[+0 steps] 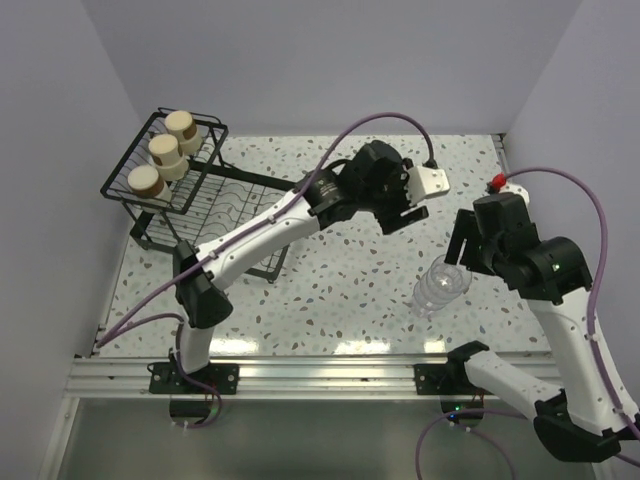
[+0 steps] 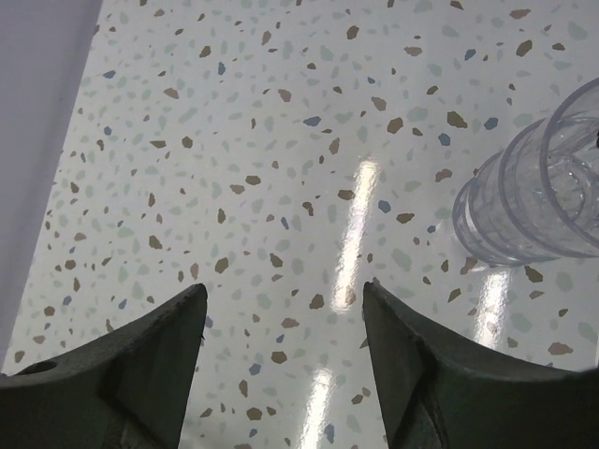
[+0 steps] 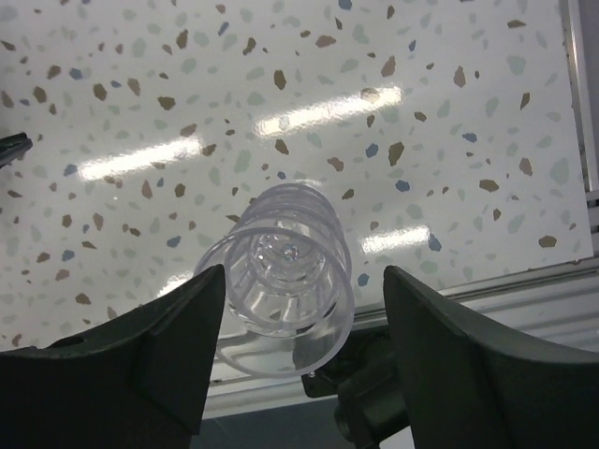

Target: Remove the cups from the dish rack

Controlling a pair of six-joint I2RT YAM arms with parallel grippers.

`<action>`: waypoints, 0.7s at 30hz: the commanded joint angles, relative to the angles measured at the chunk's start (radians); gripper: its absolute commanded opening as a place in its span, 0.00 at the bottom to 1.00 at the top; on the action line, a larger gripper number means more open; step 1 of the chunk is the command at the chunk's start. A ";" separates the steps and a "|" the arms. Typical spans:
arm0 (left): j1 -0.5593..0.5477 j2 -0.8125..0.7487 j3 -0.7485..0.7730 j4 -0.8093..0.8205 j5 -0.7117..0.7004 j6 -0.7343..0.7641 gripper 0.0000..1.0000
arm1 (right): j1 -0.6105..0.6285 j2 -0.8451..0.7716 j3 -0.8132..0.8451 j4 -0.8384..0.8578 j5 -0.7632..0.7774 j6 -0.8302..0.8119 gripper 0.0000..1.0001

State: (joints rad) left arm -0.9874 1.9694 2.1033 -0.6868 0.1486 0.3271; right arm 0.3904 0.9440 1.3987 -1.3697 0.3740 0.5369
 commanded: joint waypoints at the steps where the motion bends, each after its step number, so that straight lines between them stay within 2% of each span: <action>1: 0.032 -0.118 0.038 -0.054 -0.070 0.076 0.72 | -0.005 0.021 0.140 -0.221 -0.010 -0.046 0.73; 3: 0.050 -0.168 0.038 -0.103 -0.113 0.102 0.75 | -0.005 0.053 0.239 -0.221 -0.017 -0.063 0.75; 6: 0.136 -0.226 0.031 -0.186 -0.135 0.138 0.78 | -0.004 0.096 0.362 -0.218 -0.029 -0.094 0.78; 8: 0.238 -0.251 0.026 -0.223 -0.133 0.147 0.79 | -0.005 0.117 0.414 -0.207 -0.050 -0.110 0.80; 9: 0.313 -0.273 0.021 -0.256 -0.132 0.153 0.81 | -0.004 0.130 0.422 -0.198 -0.061 -0.123 0.80; 12: 0.424 -0.306 0.020 -0.325 -0.132 0.161 0.86 | -0.004 0.134 0.407 -0.132 -0.119 -0.137 0.83; 14: 0.541 -0.323 0.020 -0.358 -0.113 0.168 0.89 | -0.004 0.130 0.373 -0.071 -0.141 -0.149 0.84; 15: 0.582 -0.340 0.021 -0.385 -0.100 0.171 0.92 | -0.005 0.128 0.364 -0.054 -0.155 -0.158 0.88; 18: 0.804 -0.366 0.020 -0.431 -0.054 0.194 0.96 | -0.004 0.142 0.338 -0.009 -0.178 -0.181 0.89; 21: 0.912 -0.397 -0.008 -0.479 -0.032 0.234 1.00 | -0.004 0.148 0.303 0.035 -0.207 -0.199 0.89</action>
State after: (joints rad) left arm -0.1696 1.6466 2.1021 -1.0622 0.0731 0.5053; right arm 0.3904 1.0813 1.7290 -1.3529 0.2306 0.3920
